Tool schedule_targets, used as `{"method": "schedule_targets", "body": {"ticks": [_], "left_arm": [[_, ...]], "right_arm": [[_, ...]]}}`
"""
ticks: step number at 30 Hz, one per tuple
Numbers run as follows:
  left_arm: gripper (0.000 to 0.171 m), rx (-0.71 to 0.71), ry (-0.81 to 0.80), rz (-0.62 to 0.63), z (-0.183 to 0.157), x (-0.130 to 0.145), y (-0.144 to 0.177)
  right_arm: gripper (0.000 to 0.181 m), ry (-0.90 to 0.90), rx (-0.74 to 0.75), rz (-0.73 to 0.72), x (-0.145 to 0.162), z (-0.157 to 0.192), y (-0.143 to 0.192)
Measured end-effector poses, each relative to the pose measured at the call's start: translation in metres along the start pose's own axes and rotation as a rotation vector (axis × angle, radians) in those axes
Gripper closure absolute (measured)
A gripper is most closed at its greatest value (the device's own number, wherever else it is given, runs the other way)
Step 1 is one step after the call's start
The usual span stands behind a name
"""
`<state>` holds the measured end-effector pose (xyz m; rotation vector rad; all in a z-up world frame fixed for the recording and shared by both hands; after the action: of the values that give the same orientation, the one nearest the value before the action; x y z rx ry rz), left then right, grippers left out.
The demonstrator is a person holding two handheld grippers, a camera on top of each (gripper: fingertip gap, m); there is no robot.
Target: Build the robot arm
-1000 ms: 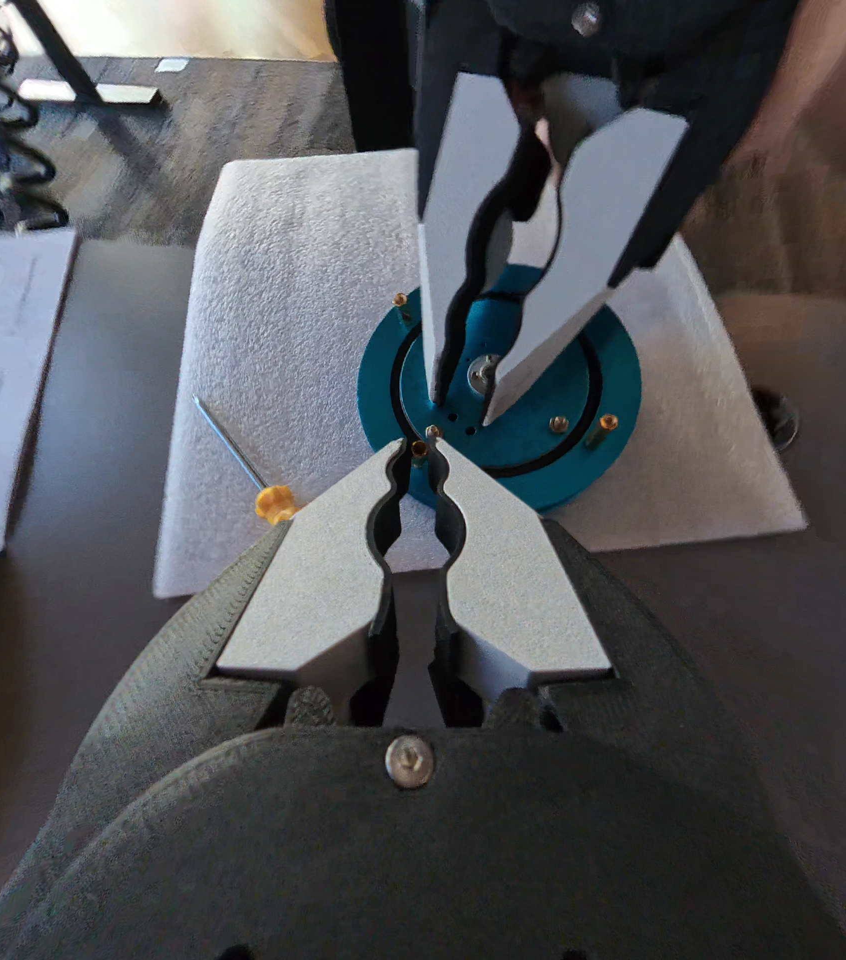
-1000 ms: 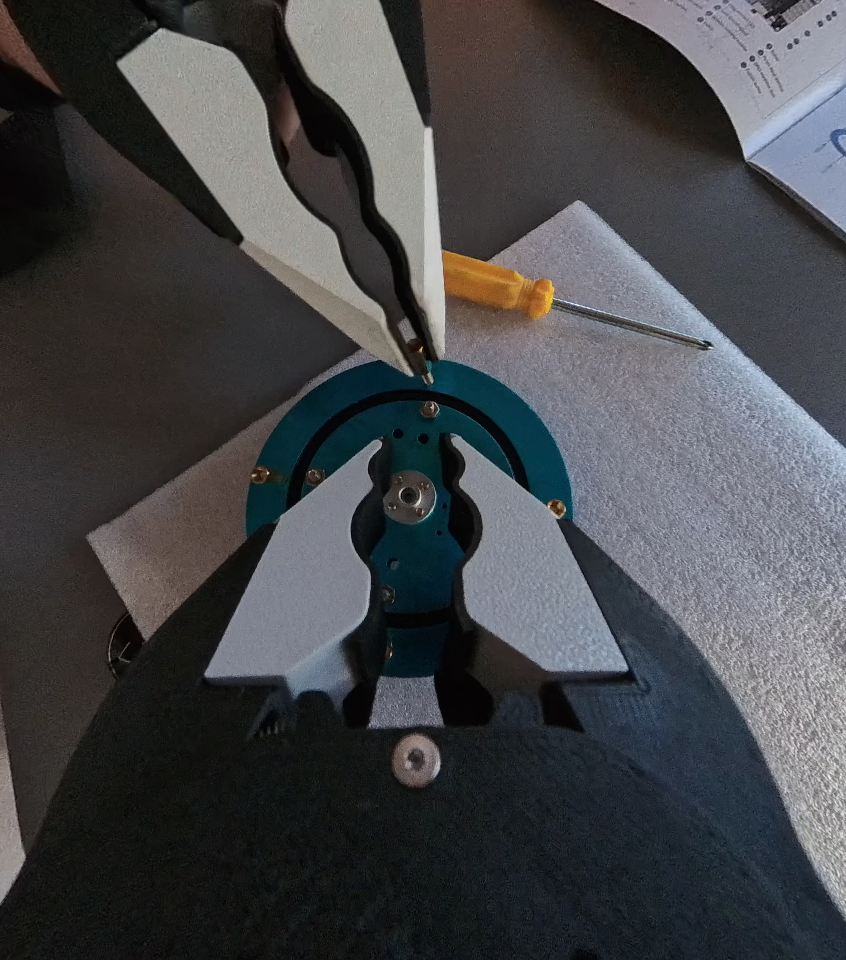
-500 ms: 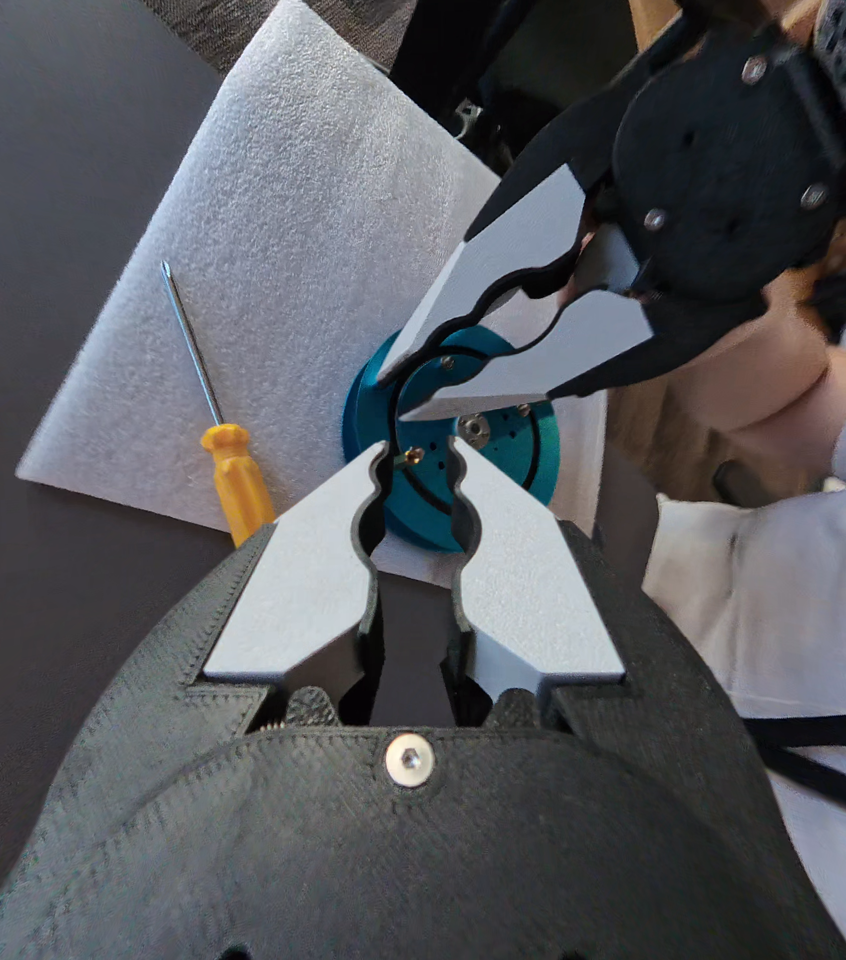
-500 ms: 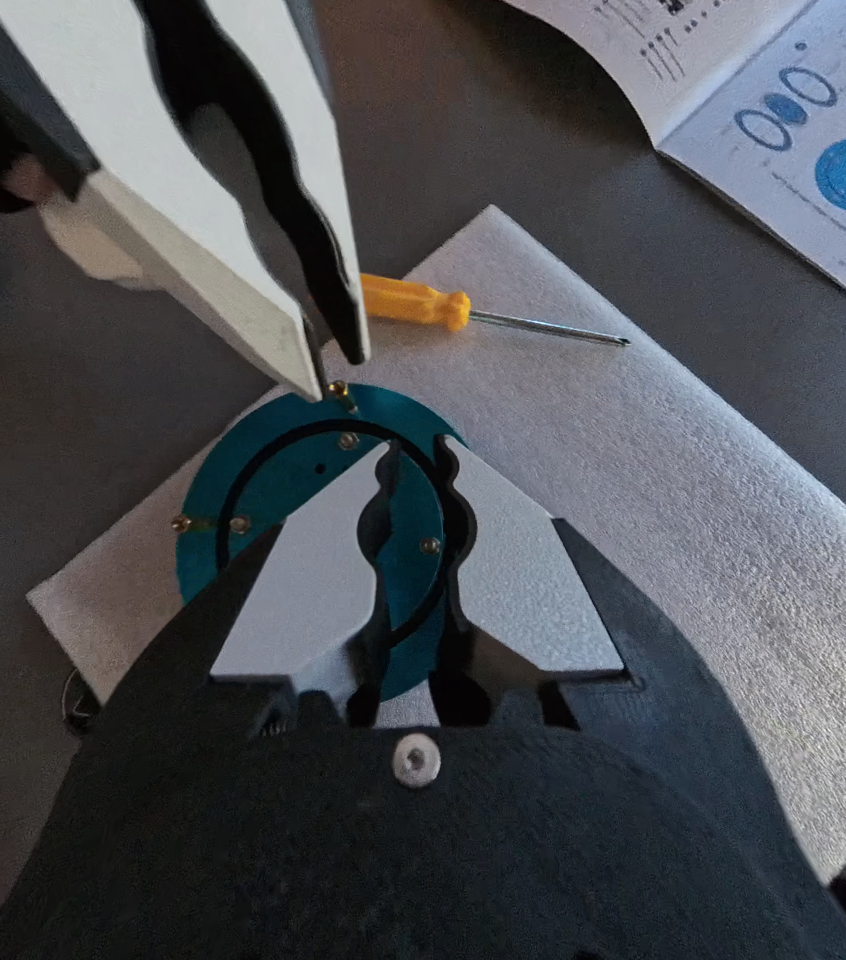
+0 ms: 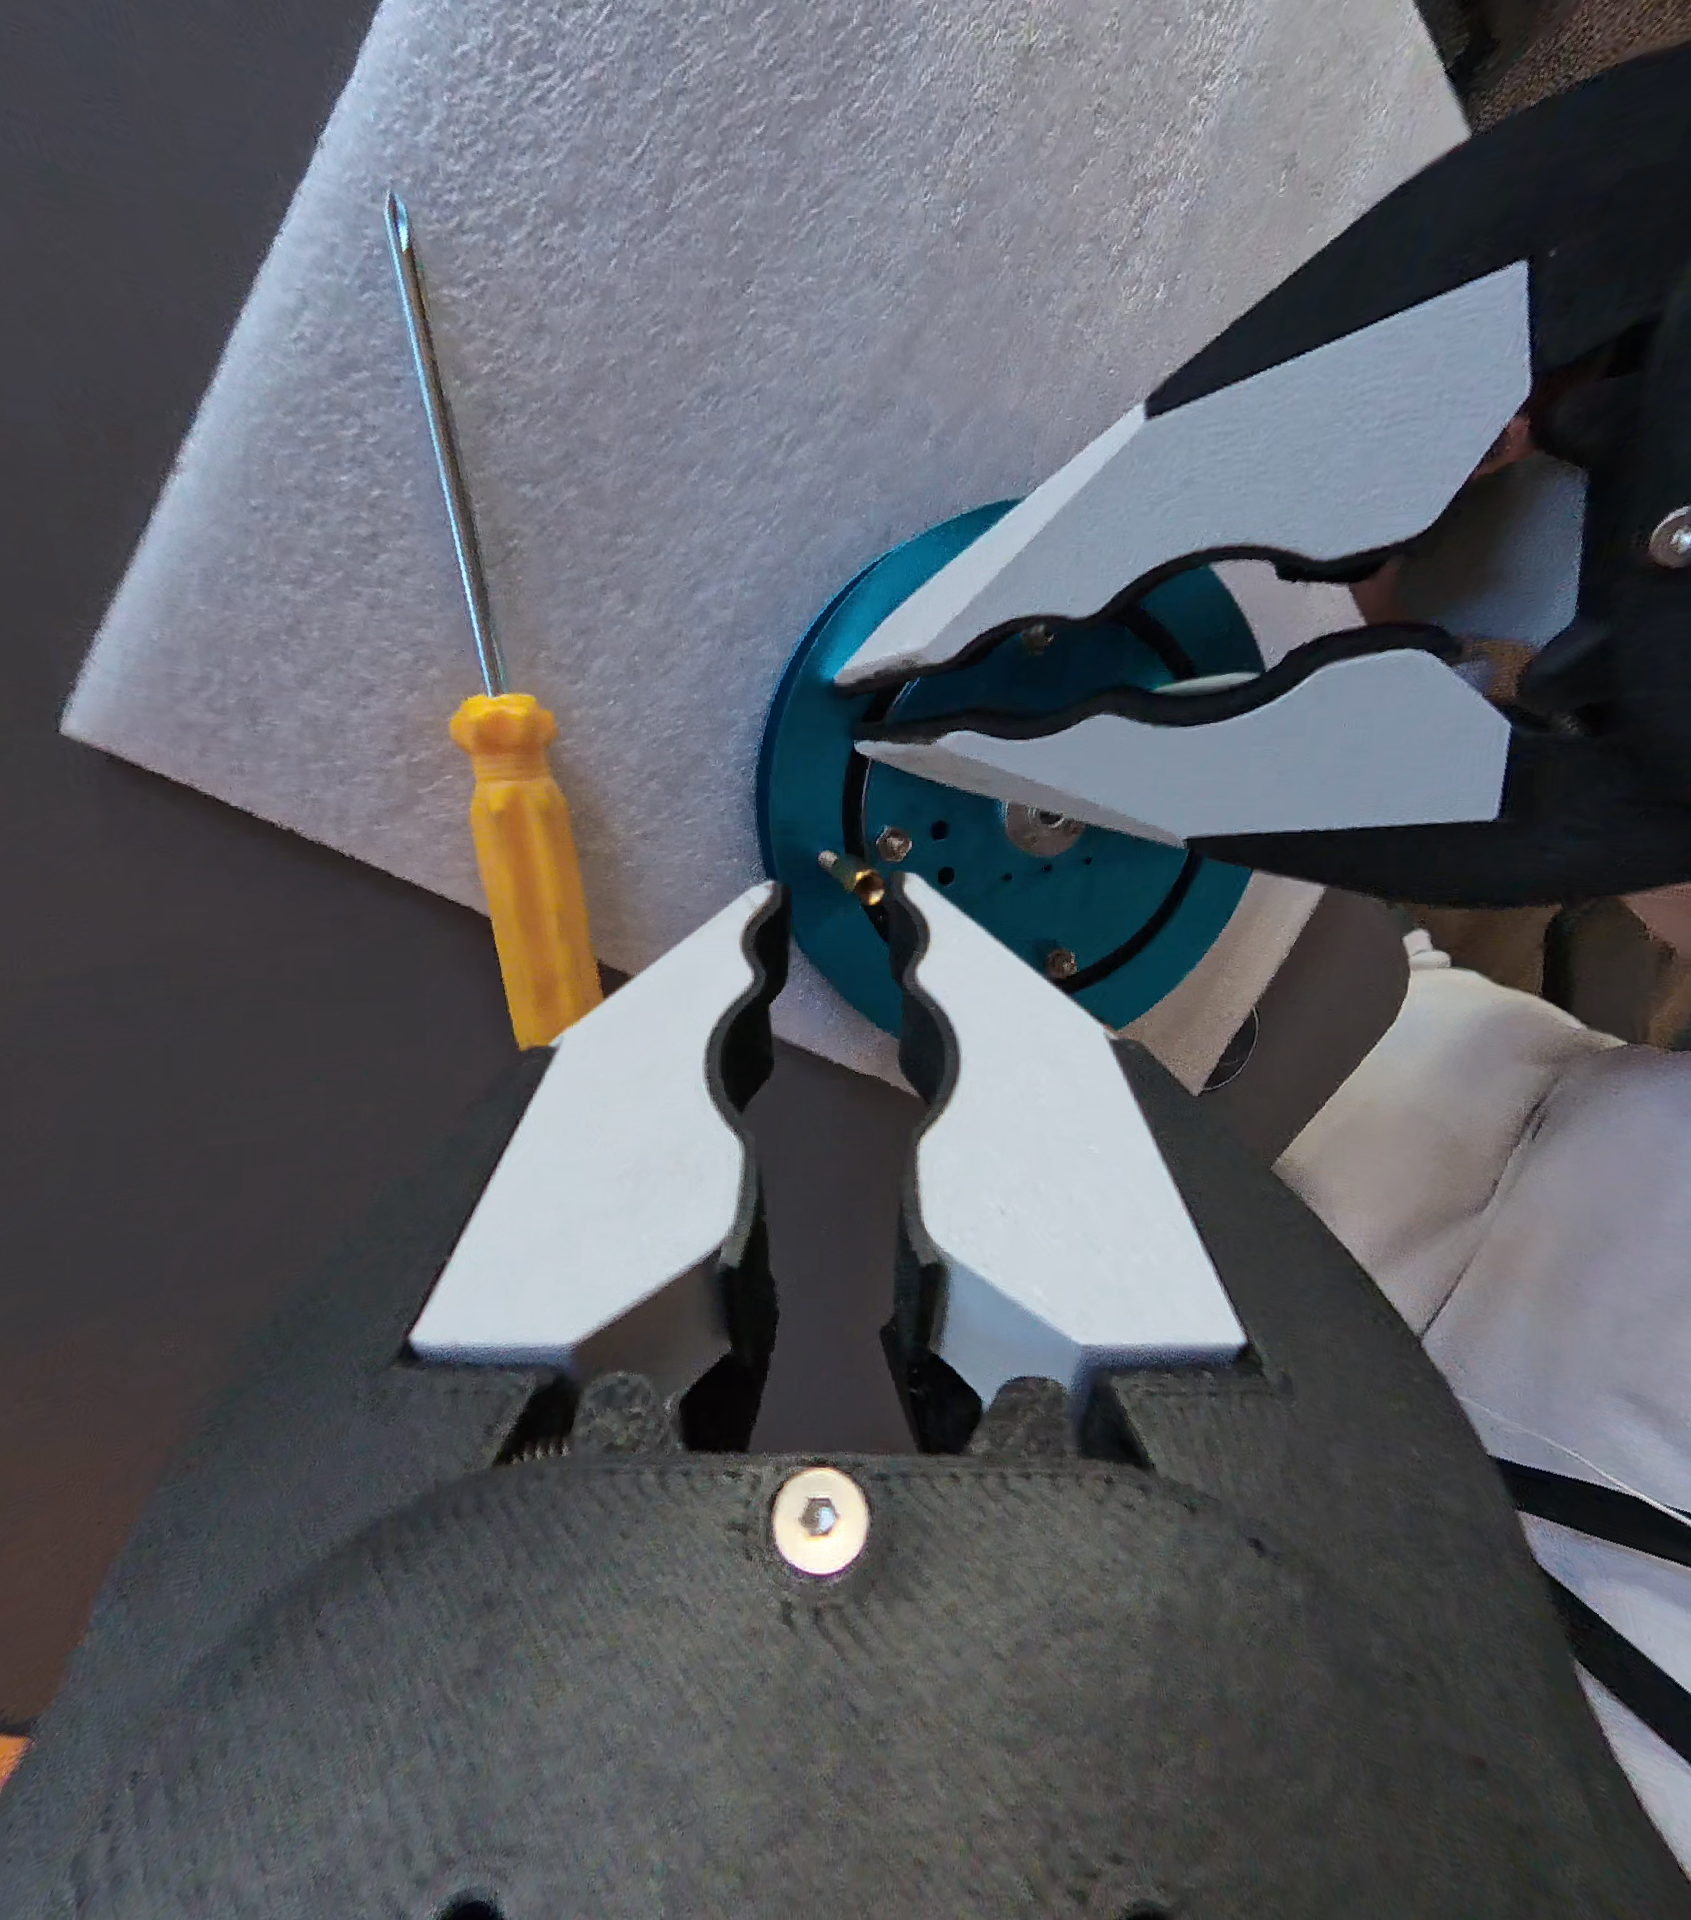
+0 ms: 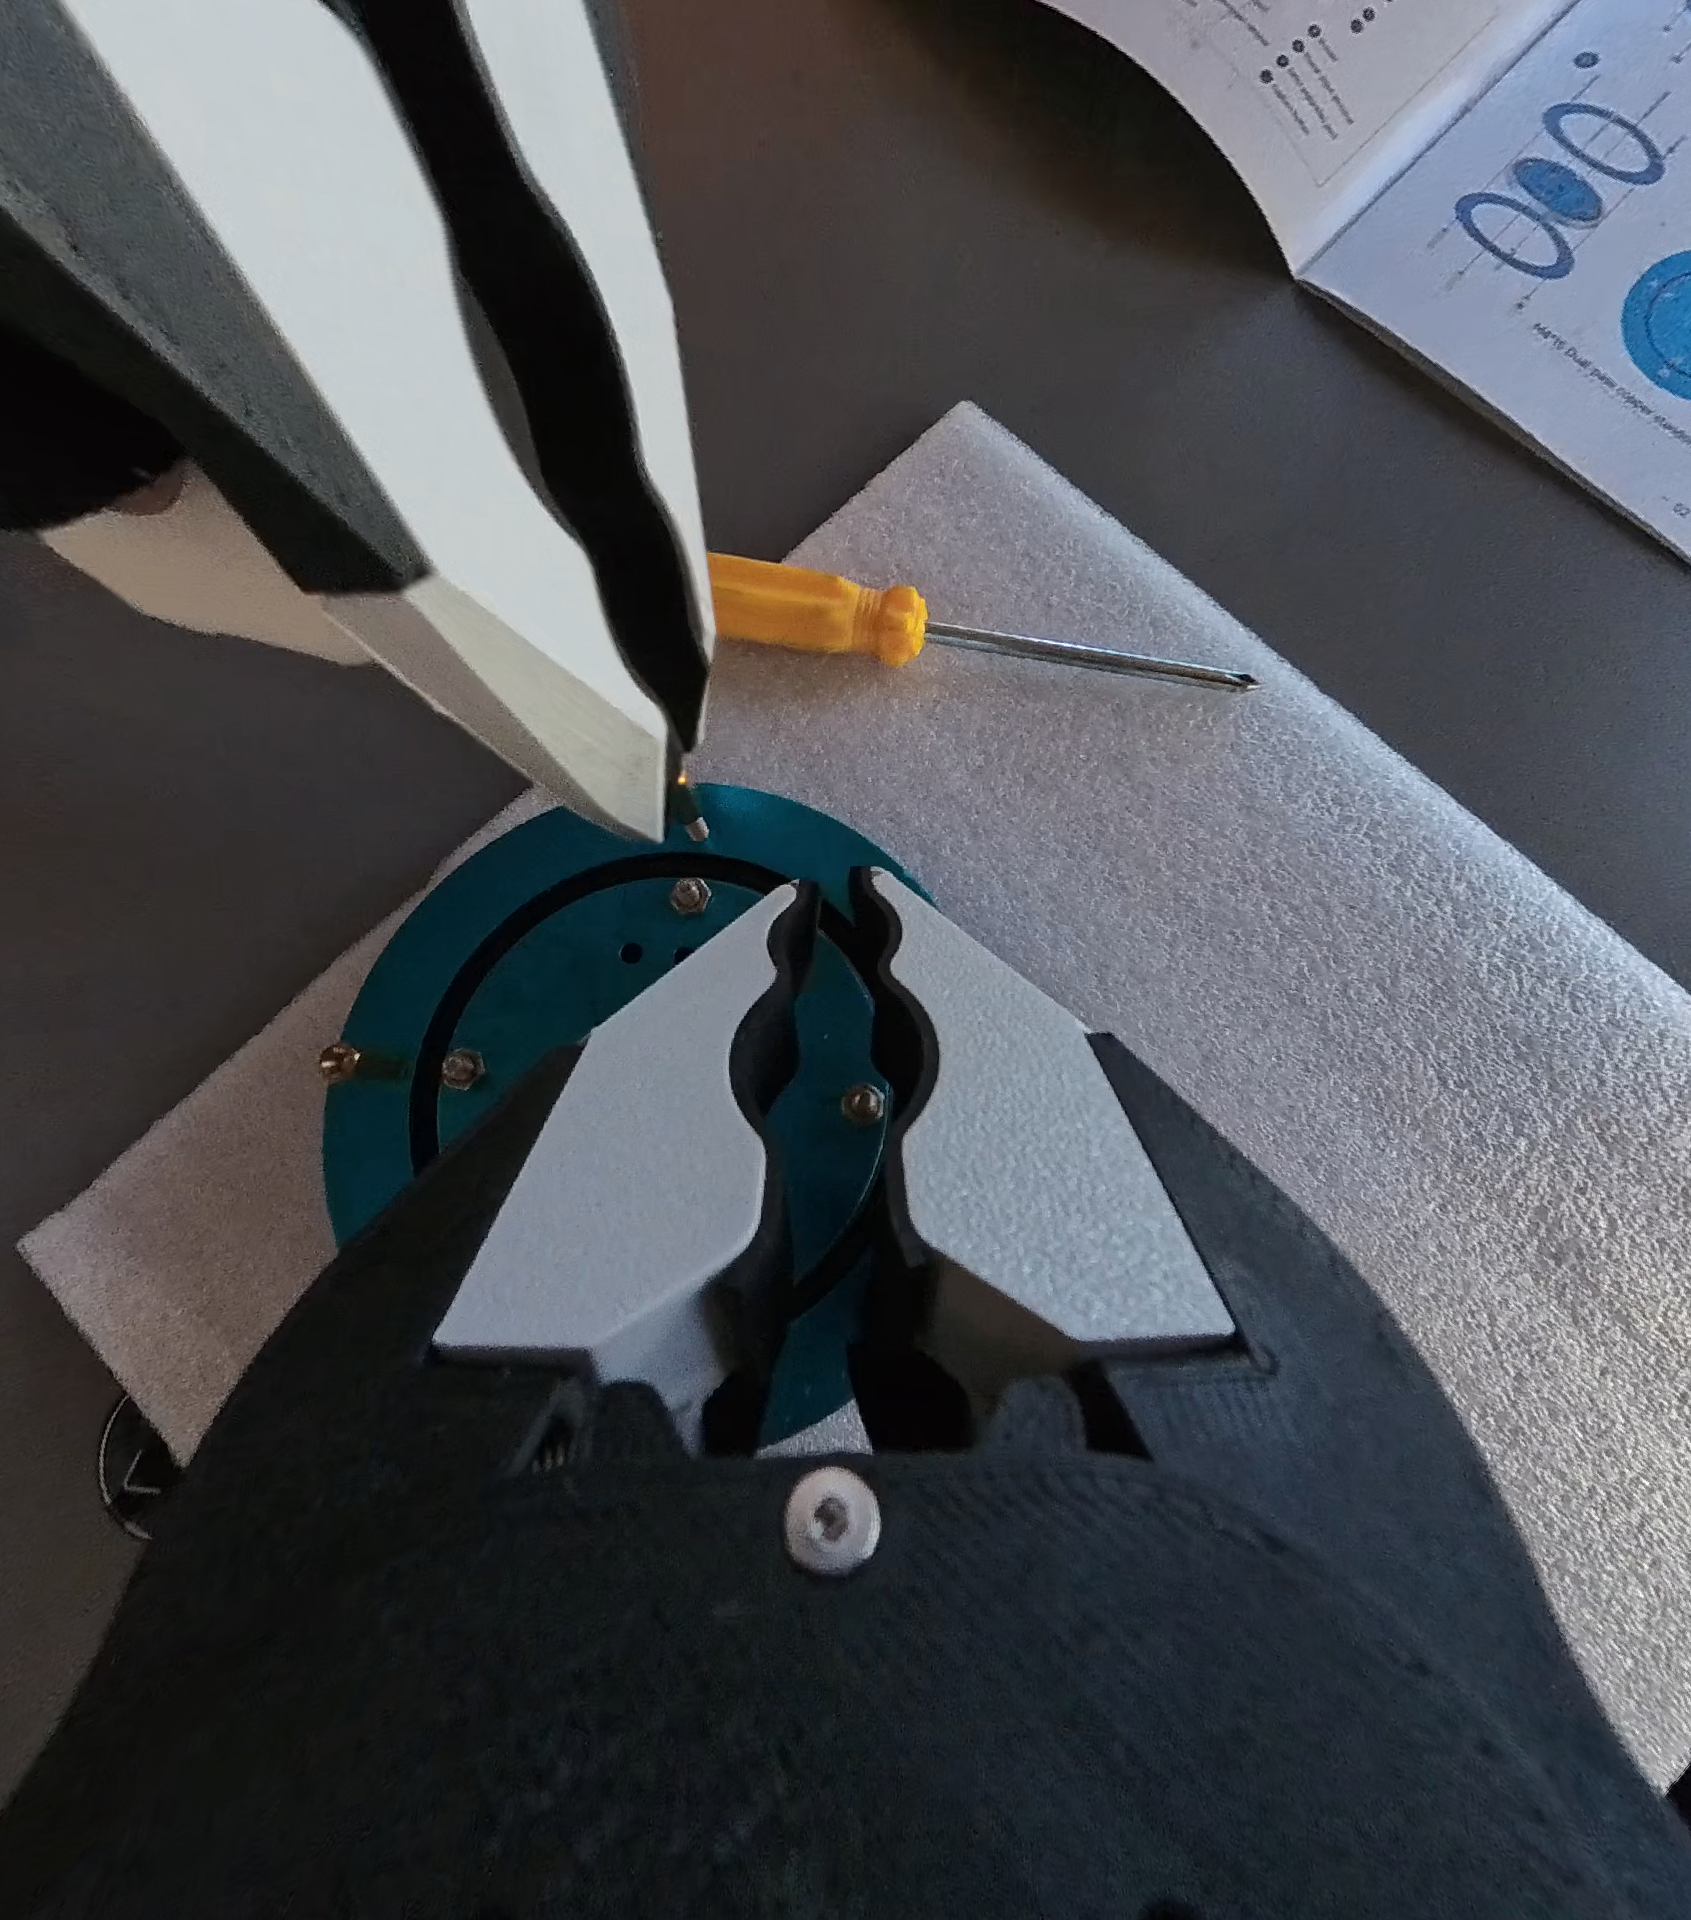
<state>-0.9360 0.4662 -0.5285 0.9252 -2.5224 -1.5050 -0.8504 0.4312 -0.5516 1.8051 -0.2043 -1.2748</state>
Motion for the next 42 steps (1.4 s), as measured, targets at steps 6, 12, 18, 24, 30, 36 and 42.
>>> {"method": "schedule_targets", "body": {"ticks": [6,12,18,24,30,36,42], "left_arm": [[0.163,-0.033,-0.008,0.064,-0.005,-0.009,-0.006],[0.166,-0.121,-0.236,0.231,-0.008,-0.012,-0.009],[0.167,-0.125,-0.543,0.342,-0.014,-0.017,-0.01],[0.159,0.096,-0.271,0.127,-0.011,-0.017,0.001],[0.152,0.151,-0.115,0.015,0.0,-0.008,0.015],[0.153,0.086,-0.04,-0.025,-0.005,-0.005,0.014],[0.153,0.039,-0.001,0.011,-0.011,-0.002,0.013]], "right_arm": [[0.176,0.001,-0.003,-0.019,0.001,0.0,0.0],[0.178,0.019,-0.008,-0.012,0.001,0.001,-0.001],[0.181,0.072,0.041,-0.043,0.002,0.004,0.001],[0.176,0.054,-0.037,-0.101,0.005,0.0,0.009],[0.159,-0.176,-0.457,-0.008,-0.008,-0.068,0.029],[0.165,-0.407,-0.958,0.294,0.007,-0.078,-0.009],[0.173,-0.411,-1.01,0.327,0.013,-0.076,-0.018]]}}
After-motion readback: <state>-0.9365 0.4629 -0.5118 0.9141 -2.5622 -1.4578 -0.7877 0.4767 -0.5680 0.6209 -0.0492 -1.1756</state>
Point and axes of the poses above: each gripper's, where its closed fingertips meet, y back along the fingers, x out of its underside, z = x × y across the jaws, the point moved 7 cm from there along y, back along the fingers, and after that the axes turned 9 degrees about x, right-handed, at the moved point
